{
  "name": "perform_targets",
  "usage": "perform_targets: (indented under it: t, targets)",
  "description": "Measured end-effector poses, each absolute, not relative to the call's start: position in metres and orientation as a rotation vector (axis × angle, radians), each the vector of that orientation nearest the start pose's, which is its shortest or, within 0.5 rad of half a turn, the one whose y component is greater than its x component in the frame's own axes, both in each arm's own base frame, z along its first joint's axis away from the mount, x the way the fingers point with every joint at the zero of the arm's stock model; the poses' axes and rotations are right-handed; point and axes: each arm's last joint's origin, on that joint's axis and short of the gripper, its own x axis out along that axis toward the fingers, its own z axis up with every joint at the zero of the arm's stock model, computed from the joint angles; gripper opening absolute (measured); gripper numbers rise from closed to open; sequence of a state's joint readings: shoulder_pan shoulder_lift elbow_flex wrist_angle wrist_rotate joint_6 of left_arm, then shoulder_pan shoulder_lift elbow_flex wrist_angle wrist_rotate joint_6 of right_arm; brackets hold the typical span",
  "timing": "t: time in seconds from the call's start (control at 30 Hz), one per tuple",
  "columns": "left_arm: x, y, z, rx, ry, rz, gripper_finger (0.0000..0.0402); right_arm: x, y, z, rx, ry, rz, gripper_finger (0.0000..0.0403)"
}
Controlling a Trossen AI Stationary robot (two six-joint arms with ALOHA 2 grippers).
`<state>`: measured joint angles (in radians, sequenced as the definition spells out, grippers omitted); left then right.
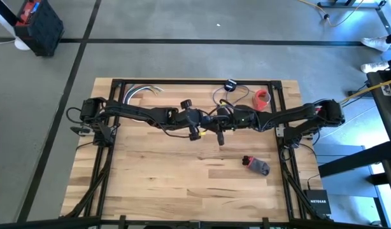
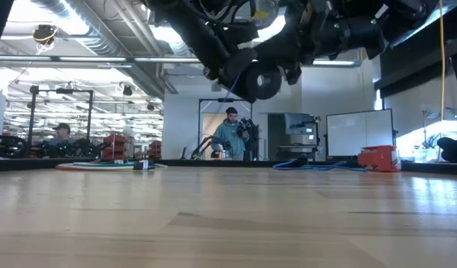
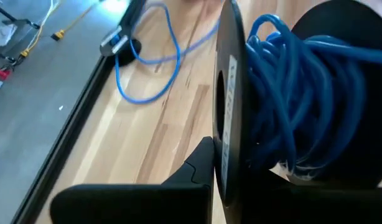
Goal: Coil cords
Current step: Coil the blue wire onto the spool
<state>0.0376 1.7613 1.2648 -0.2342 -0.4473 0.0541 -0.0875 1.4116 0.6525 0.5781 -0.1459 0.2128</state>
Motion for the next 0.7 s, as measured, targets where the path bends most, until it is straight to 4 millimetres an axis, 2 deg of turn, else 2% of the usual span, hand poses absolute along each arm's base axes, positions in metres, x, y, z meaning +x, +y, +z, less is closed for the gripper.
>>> perform_targets:
  t: [0.27,0.53,0.7]
  targets:
    - [0.388,0.024,0.240,0.097,0.661,0.357,0.0001,0.294,-0.021,0.219,0.192,0.182,0.028,0.0018]
    - [0.388,0.022,0.239,0.057,0.673,0.296,0.0001,0.294,-0.021,0.219,0.171,0.187,0.048,0.0028]
    - [0.387,0.021,0.237,0.047,0.696,0.243,0.0001,0.299,-0.021,0.229,0.147,0.162,0.056,0.0051]
